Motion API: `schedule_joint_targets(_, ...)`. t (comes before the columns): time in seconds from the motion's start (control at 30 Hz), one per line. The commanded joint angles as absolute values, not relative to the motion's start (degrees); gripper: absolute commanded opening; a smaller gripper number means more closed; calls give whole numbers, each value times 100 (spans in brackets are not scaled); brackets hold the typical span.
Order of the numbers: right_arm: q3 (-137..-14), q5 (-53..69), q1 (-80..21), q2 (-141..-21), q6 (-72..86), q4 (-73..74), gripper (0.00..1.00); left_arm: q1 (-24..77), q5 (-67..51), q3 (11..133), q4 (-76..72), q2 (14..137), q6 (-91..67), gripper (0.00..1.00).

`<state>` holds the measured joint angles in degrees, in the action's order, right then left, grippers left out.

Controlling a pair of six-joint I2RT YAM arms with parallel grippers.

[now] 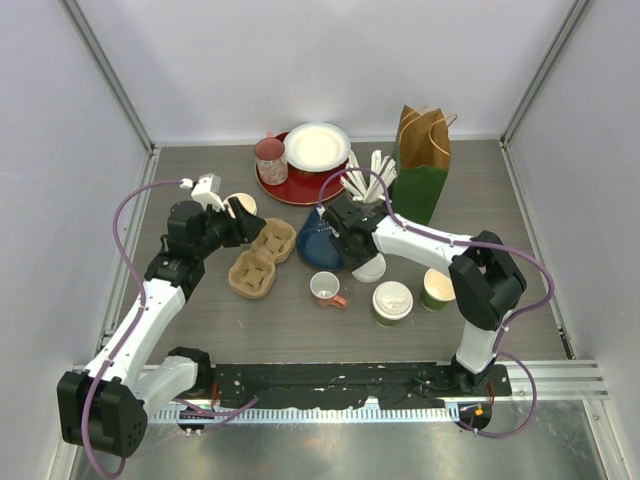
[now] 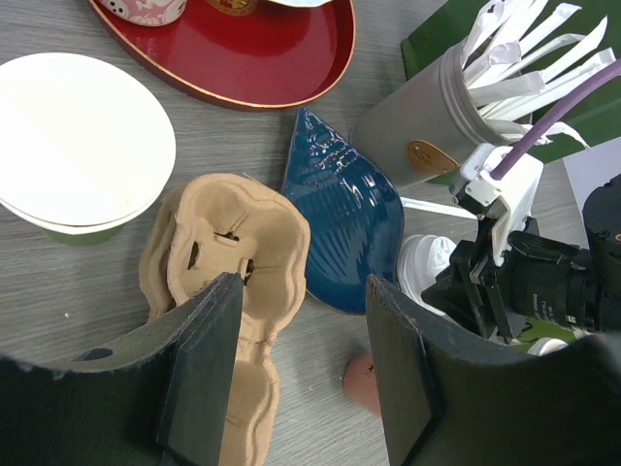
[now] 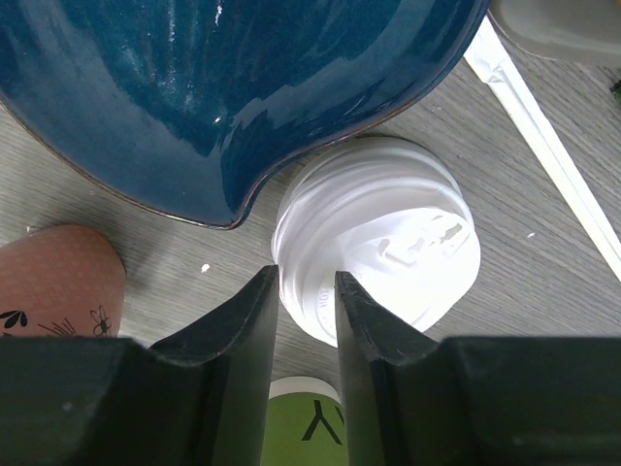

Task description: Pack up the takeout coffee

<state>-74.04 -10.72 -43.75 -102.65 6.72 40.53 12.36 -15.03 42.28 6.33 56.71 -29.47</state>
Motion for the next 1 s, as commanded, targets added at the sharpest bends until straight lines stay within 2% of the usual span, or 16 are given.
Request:
schedule_joint_targets(0.0, -7418, -1125, -4491, -10028, 615, 3946, 36, 1266, -1600, 4210, 457, 5590, -2848, 57)
schedule_joint_targets(0.13, -7436, -1335, -4553, -10151, 589, 3955, 35, 1266, -1608, 4192, 448, 5581, -2856, 57)
schedule_joint_targets(0.3, -7348, -1607, -4553, -10239, 615, 3964, 24, 1266, -1608, 4219, 483, 5563, -2848, 57)
schedule_joint_targets(0.53, -7374, -1951, -4544, -10388, 738, 4122, 23, 1266, -1635, 4210, 484, 5546, -2848, 57)
schedule_joint_targets(0.63, -7418, -1855, -4544, -10389, 756, 4140, 11, 1274, -1635, 4201, 492, 5537, -2848, 57)
schedule_joint_targets(0.67, -7418, -1846, -4544, -10363, 791, 4148, 1, 1283, -1635, 4201, 501, 5528, -2848, 57)
schedule_joint_targets(0.97, -7699, -1608, -4535, -9844, 1028, 4552, 1, 1292, -1661, 4201, 492, 5502, -2848, 57)
